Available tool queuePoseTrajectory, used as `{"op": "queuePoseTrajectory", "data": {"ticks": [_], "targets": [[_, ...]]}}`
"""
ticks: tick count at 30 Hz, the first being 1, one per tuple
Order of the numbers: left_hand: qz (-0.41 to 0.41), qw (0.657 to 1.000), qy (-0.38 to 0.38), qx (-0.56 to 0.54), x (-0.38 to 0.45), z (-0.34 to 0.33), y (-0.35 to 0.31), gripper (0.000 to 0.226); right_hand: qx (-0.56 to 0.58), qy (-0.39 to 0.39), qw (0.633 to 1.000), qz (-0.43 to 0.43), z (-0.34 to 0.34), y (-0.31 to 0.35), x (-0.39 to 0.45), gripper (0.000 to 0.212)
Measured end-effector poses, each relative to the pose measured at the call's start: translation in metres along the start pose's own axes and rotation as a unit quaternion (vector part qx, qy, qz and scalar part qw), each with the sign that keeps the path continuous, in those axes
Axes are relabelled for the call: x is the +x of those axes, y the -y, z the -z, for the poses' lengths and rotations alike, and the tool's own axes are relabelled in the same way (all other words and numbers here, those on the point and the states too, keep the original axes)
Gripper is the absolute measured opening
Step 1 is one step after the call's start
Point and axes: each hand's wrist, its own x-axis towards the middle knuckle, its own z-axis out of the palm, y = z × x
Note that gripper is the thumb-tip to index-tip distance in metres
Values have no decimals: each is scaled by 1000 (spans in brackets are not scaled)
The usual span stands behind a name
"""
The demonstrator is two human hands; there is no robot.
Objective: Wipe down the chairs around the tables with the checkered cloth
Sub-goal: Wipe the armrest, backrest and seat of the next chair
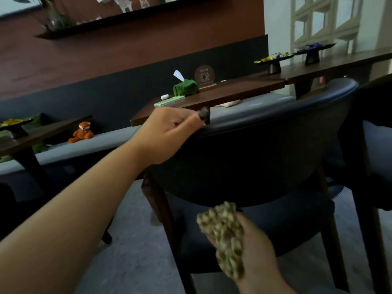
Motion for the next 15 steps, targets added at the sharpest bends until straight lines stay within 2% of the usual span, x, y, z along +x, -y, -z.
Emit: {"op": "queuePoseTrajectory", "data": {"ticks": [2, 3, 4, 5, 6, 7, 8, 9, 11, 13, 14, 15], "targets": [[82, 996, 1, -43, -6, 11, 25, 51, -146, -21, 977, 156, 7, 31, -28, 33], [120, 991, -3, -63, -11, 14, 36, 55, -168, -12, 949, 266, 3, 48, -37, 31], [141, 987, -15, -75, -16, 14, 45, 61, -177, 12, 897, 404, -2, 66, -43, 27], [151, 985, -30, -77, -20, 11, 52, 65, -205, 46, 809, 549, -8, 84, -46, 25], [152, 985, -44, -74, -21, 8, 54, 65, -257, 85, 691, 670, -14, 98, -44, 27], [151, 984, -64, -73, -21, 4, 54, 58, -327, 110, 549, 761, -21, 108, -37, 28], [151, 982, -83, -75, -21, 2, 53, 50, -388, 125, 423, 809, -32, 116, -29, 28], [155, 982, -87, -63, -21, 2, 51, 44, -442, 130, 332, 823, -43, 121, -20, 29], [150, 986, -69, -35, -21, 2, 47, 38, -532, 122, 181, 818, -64, 121, -3, 29], [138, 985, -72, -68, -23, 2, 48, 39, -604, 77, 31, 793, -73, 112, 15, 33], [138, 983, -79, -89, -24, 3, 47, 41, -621, 54, -29, 782, -73, 108, 23, 35], [134, 983, -85, -96, -24, 3, 47, 43, -625, 38, -60, 778, -72, 106, 28, 36]]}}
